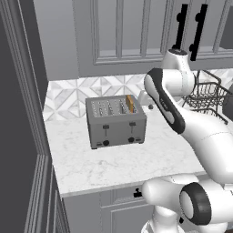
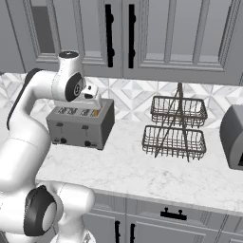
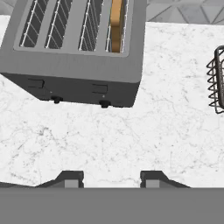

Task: Start the toaster. Once the lever pops up, take the bread to the plate on the dining counter.

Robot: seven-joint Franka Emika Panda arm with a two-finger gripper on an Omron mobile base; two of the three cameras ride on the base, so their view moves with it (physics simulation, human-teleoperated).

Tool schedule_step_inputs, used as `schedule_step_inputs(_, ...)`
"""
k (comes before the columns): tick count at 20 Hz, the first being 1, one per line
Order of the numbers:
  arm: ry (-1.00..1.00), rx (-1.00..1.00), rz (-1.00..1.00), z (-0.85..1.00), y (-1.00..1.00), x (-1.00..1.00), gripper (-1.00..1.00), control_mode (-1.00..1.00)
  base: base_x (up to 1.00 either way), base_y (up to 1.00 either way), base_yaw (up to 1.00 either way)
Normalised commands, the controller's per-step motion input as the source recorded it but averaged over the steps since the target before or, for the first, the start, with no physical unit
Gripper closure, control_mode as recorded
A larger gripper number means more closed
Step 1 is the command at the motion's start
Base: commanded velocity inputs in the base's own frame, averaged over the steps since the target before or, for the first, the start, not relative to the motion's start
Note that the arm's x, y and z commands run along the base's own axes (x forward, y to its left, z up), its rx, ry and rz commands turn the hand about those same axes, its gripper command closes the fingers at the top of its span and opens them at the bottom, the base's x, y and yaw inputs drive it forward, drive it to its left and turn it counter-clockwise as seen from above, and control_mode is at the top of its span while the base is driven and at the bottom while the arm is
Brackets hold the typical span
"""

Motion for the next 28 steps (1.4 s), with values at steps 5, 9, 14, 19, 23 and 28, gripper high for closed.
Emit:
schedule_step_inputs(5, -0.02, 0.0, 0.0, -0.04, 0.21, 0.0, -1.0, -1.0, 0.0, 0.0, 0.0)
schedule_step_inputs(9, -0.01, -0.01, 0.0, -0.19, 0.41, 0.0, -1.0, -1.0, 0.0, 0.0, 0.0)
schedule_step_inputs(14, 0.0, 0.0, 0.0, -0.3, 0.12, 0.0, -1.0, -1.0, 0.0, 0.0, 0.0)
schedule_step_inputs(19, 0.0, 0.0, 0.0, -0.36, 0.0, 0.0, 1.0, -1.0, 0.0, 0.0, 0.0)
schedule_step_inputs(23, 0.0, 0.0, 0.0, -0.32, 0.0, 0.06, 1.0, -1.0, 0.0, 0.0, 0.0)
schedule_step_inputs(28, 0.0, 0.0, 0.0, -0.23, 0.0, 0.2, 1.0, -1.0, 0.0, 0.0, 0.0)
